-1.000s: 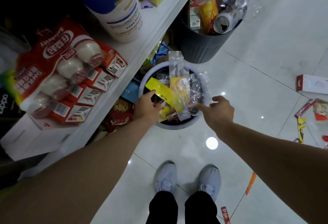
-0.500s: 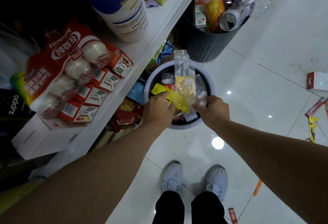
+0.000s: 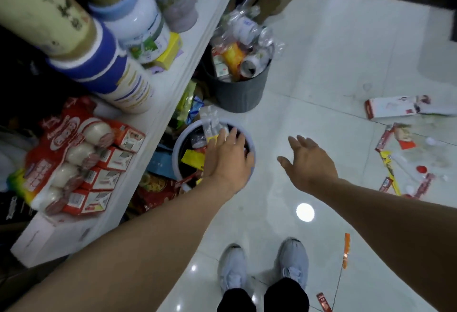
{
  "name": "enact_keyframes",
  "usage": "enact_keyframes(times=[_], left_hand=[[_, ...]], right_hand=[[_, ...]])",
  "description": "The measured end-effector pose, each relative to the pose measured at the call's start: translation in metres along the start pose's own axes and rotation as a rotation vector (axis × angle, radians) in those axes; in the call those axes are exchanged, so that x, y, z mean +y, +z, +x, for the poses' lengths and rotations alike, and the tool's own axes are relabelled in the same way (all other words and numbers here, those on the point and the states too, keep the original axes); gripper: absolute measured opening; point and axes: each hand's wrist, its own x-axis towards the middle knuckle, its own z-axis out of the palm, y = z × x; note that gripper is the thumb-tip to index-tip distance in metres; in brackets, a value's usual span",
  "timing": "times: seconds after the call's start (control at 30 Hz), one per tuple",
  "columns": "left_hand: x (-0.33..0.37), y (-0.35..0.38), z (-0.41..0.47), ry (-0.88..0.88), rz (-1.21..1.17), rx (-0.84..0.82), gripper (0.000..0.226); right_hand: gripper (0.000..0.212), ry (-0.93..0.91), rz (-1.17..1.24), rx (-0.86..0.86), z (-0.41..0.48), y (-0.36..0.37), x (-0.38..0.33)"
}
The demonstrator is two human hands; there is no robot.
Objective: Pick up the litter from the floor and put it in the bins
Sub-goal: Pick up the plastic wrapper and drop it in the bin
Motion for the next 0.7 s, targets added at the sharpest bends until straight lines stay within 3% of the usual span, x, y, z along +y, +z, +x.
enact_keyframes(times=[0.37,0.7], left_hand=[[0.217,-0.078,0.043,0.336,0.092,0.169,0.057],[0.351,-0.095,0.092,0.484,0.226,0.153,0.058]], right_hand=[[0.063,0.179,0.026,0.346,-0.036,-0.115,0.157],[0.062,0.32,0.076,0.384,-0.039,-0.16,0.288]])
